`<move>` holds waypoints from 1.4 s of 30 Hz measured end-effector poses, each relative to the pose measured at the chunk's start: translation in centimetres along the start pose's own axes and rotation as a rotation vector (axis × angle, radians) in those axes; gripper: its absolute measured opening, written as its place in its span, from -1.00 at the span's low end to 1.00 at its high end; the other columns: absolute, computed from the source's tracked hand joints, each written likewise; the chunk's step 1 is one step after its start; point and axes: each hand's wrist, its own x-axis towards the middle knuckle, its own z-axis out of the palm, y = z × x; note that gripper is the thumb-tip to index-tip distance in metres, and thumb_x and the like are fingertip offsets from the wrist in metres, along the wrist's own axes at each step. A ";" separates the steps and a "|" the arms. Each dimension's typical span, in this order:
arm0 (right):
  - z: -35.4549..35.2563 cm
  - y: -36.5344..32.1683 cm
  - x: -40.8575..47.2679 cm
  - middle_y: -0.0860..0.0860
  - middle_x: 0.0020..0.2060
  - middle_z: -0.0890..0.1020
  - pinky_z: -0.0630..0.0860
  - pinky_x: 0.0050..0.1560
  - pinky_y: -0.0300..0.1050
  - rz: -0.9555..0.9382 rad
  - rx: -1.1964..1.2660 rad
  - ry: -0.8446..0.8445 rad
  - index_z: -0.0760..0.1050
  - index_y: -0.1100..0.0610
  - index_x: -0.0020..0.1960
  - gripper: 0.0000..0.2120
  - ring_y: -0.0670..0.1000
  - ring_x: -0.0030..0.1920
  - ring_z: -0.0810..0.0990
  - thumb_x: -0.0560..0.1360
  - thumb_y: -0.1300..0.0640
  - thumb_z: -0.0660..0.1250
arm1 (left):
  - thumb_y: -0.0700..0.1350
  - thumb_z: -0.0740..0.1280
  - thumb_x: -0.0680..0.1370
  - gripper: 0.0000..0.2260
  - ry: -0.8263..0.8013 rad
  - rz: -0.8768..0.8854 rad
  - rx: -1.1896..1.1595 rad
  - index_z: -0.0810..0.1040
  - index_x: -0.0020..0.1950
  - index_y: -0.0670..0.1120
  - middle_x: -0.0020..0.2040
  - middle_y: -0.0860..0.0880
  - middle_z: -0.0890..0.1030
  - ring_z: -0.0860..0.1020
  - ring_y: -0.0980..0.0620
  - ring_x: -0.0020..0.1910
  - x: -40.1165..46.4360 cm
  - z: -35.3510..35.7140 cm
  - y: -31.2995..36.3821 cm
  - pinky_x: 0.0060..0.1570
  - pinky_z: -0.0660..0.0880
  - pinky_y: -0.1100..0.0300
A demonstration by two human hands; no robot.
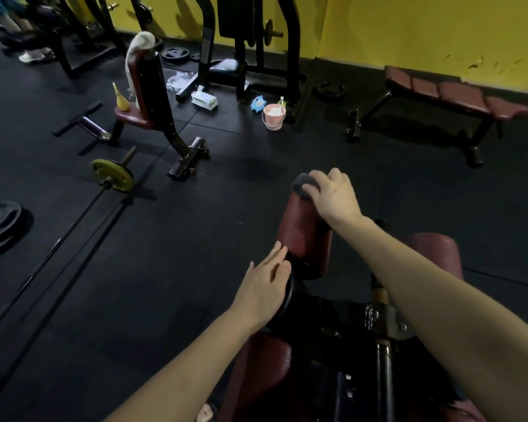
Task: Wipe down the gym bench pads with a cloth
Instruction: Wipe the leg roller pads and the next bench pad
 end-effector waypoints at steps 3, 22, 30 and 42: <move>-0.2 -0.1 -4.1 0.20 0.03 0.47 0.51 0.10 0.17 -0.110 -0.019 0.014 0.54 0.05 0.35 -0.60 0.27 0.02 0.47 0.63 -0.16 0.26 | 0.10 -0.07 0.73 -0.53 -0.020 -0.002 0.051 0.15 0.66 0.11 0.64 0.25 0.04 -0.01 0.40 0.53 0.4 0.1 0.1 0.62 -0.21 0.12; -0.1 -0.1 -7.0 0.17 0.01 0.56 0.56 0.08 0.13 -0.053 0.146 0.025 0.58 0.06 0.32 -0.65 0.26 0.04 0.58 0.60 -0.06 0.39 | 0.07 -0.02 0.73 -0.55 0.009 -0.010 -0.009 0.19 0.64 0.16 0.62 0.33 0.10 0.03 0.28 0.61 0.4 0.0 -1.4 0.64 -0.16 0.08; 0.5 0.7 -4.9 0.16 -0.01 0.50 0.51 0.05 0.13 -0.283 0.023 0.017 0.56 0.08 0.29 -0.65 0.25 0.01 0.50 0.62 -0.10 0.28 | 0.01 -0.02 0.73 -0.54 -0.021 -0.101 0.024 0.18 0.65 0.10 0.62 0.27 0.12 0.06 0.20 0.60 1.0 -1.1 -1.1 0.61 -0.19 0.14; -0.3 0.3 -5.1 0.19 0.10 0.53 0.47 0.19 0.09 0.077 0.194 -0.046 0.53 0.05 0.40 -0.62 0.25 0.15 0.53 0.64 -0.07 0.34 | 0.02 -0.02 0.71 -0.53 0.031 -0.094 0.028 0.19 0.65 0.13 0.63 0.27 0.10 0.06 0.13 0.63 1.2 -0.1 0.4 0.64 -0.10 0.06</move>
